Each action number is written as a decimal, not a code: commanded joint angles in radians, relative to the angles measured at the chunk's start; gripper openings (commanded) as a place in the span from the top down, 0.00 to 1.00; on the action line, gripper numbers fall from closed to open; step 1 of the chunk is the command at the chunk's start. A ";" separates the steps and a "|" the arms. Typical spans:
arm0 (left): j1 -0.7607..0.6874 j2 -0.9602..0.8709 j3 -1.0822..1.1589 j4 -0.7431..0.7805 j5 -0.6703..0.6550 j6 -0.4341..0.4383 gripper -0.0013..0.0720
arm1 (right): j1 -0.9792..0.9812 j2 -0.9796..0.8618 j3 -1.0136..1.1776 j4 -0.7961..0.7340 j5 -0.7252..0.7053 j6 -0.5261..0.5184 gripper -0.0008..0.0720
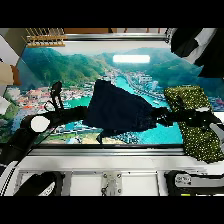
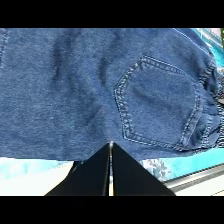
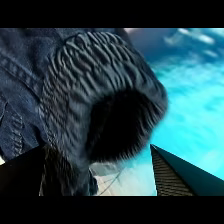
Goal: Fold the clothes and pants, and hang the long-sleeved shirts on hangers.
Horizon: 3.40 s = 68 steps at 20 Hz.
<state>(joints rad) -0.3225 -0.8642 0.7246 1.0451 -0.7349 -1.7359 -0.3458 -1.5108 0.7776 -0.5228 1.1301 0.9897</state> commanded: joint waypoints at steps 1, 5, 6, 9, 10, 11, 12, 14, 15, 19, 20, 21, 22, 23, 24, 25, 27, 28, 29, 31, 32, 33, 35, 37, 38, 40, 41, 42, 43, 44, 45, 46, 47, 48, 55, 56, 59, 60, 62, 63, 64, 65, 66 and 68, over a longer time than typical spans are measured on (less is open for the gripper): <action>-0.002 0.001 0.000 0.001 0.001 -0.008 0.98 | 0.088 -0.032 0.000 0.080 -0.074 -0.026 0.01; -0.002 0.001 0.000 0.000 0.000 -0.009 0.98 | 0.192 -0.038 0.000 0.146 -0.142 -0.026 0.01; -0.002 0.001 0.000 0.000 0.000 -0.009 0.98 | 0.215 -0.038 0.000 0.146 -0.155 -0.026 0.01; -0.002 0.001 0.000 0.001 0.000 -0.009 0.98 | 0.277 -0.038 0.000 0.146 -0.204 -0.064 0.15; -0.002 0.001 0.000 0.000 -0.001 -0.009 0.98 | 0.293 -0.037 0.001 0.147 -0.219 -0.088 0.50; -0.002 0.001 0.000 0.000 -0.004 -0.009 0.98 | 0.306 -0.037 0.001 0.149 -0.230 -0.109 0.82; -0.002 0.001 0.000 0.001 -0.006 -0.009 0.98 | 0.314 -0.037 0.002 0.153 -0.235 -0.116 0.92; -0.002 0.001 0.000 0.001 -0.006 -0.009 0.97 | 0.315 -0.022 0.029 0.149 -0.232 -0.113 0.92; -0.002 0.001 0.000 0.001 -0.005 -0.009 0.98 | 0.305 0.001 0.061 0.140 -0.237 -0.092 0.92; -0.002 0.001 0.000 0.001 -0.006 -0.008 0.97 | 0.186 0.081 0.317 0.050 -0.236 0.112 0.92; -0.002 0.001 0.000 0.001 -0.006 -0.009 0.98 | 0.140 0.092 0.400 0.010 -0.237 0.171 0.92; -0.002 0.001 0.000 0.001 -0.006 -0.009 0.98 | 0.090 0.100 0.480 -0.021 -0.239 0.222 0.92; -0.002 0.001 0.000 0.002 -0.006 -0.008 0.97 | 0.037 0.107 0.549 -0.045 -0.247 0.280 0.92; -0.002 0.001 0.000 0.002 -0.006 -0.008 0.97 | -0.012 0.115 0.599 -0.060 -0.265 0.320 0.92; -0.002 0.001 0.000 0.002 -0.006 -0.008 0.98 | -0.062 0.127 0.634 -0.066 -0.289 0.353 0.92; -0.002 0.001 0.000 0.002 -0.006 -0.008 0.98 | -0.116 0.145 0.652 -0.068 -0.315 0.382 0.92; -0.002 0.001 0.000 0.002 -0.005 -0.008 0.98 | -0.216 0.182 0.652 -0.082 -0.337 0.429 0.92; -0.002 0.001 0.000 0.002 -0.005 -0.008 0.98 | -0.259 0.198 0.652 -0.123 -0.323 0.463 0.92; -0.002 0.001 0.000 0.002 -0.005 -0.008 0.97 | -0.291 0.211 0.650 -0.177 -0.298 0.507 0.92; -0.002 0.001 0.000 0.002 -0.005 -0.008 0.97 | -0.333 0.243 0.645 -0.307 -0.232 0.576 0.92; -0.002 0.001 0.000 0.002 -0.005 -0.008 0.97 | -0.342 0.261 0.639 -0.374 -0.190 0.612 0.92; -0.002 0.001 0.000 0.002 -0.006 -0.008 0.98 | -0.344 0.283 0.629 -0.454 -0.144 0.651 0.92; -0.002 0.001 0.000 0.002 -0.006 -0.008 0.98 | -0.343 0.337 0.597 -0.617 -0.067 0.747 0.92; -0.002 0.001 0.000 0.002 -0.006 -0.008 0.98 | -0.343 0.404 0.542 -0.784 -0.002 0.846 0.92; -0.002 0.001 0.000 0.002 -0.006 -0.008 0.98 | -0.343 0.438 0.506 -0.856 0.034 0.877 0.92; -0.002 0.001 0.000 0.002 -0.006 -0.008 0.98 | -0.343 0.495 0.426 -0.936 0.089 0.885 0.92; -0.002 0.001 0.000 0.002 -0.006 -0.008 0.98 | -0.343 0.517 0.387 -0.962 0.108 0.888 0.92; -0.002 0.001 0.000 0.002 -0.006 -0.008 0.98 | -0.343 0.538 0.349 -0.996 0.126 0.909 0.92; -0.002 0.001 0.000 0.002 -0.007 -0.008 0.98 | -0.343 0.553 0.317 -1.025 0.137 0.928 0.92; -0.002 0.001 0.000 0.002 -0.008 -0.008 0.98 | -0.343 0.562 0.289 -1.045 0.144 0.931 0.92; -0.002 0.001 0.000 0.002 -0.010 -0.008 0.98 | -0.344 0.564 0.270 -1.054 0.161 0.931 0.92; -0.002 0.001 0.000 0.003 -0.013 -0.008 0.98 | -0.344 0.564 0.256 -1.060 0.171 0.930 0.92; -0.002 0.001 0.000 0.003 -0.019 -0.008 0.98 | -0.343 0.563 0.245 -1.067 0.180 0.930 0.92; -0.002 0.001 0.000 0.003 -0.026 -0.008 0.98 | -0.344 0.561 0.240 -1.076 0.182 0.930 0.92; -0.002 0.001 0.000 0.003 -0.032 -0.007 0.98 | -0.344 0.564 0.238 -1.124 0.266 0.841 0.16; -0.002 0.001 0.000 0.003 -0.033 -0.008 0.98 | -0.343 0.573 0.238 -1.123 0.272 0.808 0.16; -0.002 0.001 0.000 0.003 -0.032 -0.008 0.98 | -0.298 0.665 0.238 -1.098 0.187 0.777 0.16; -0.002 0.001 0.000 0.003 -0.032 -0.008 0.98 | -0.261 0.701 0.238 -1.078 0.150 0.742 0.16; -0.002 0.001 0.000 0.003 -0.031 -0.008 0.98 | -0.159 0.749 0.238 -1.017 0.109 0.687 0.16; -0.002 0.001 0.000 0.003 -0.030 -0.008 0.98 | -0.099 0.755 0.238 -0.976 0.100 0.671 0.16; -0.002 0.001 0.000 0.007 -0.020 -0.008 0.98 | -0.043 0.750 0.238 -0.937 0.090 0.647 0.16; 0.000 0.001 0.000 0.010 0.002 -0.007 0.98 | 0.016 0.737 0.238 -0.905 0.070 0.617 0.16; 0.010 0.001 0.000 0.010 0.033 -0.007 0.98 | 0.067 0.722 0.238 -0.892 0.039 0.603 0.16; 0.051 0.001 0.007 0.009 0.065 -0.007 0.98 | 0.159 0.689 0.238 -0.887 -0.008 0.603 0.16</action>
<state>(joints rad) -0.3042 -0.8639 0.7258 1.0519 -0.7212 -1.7439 -0.3161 -0.7994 1.0161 -1.4628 1.1957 1.6371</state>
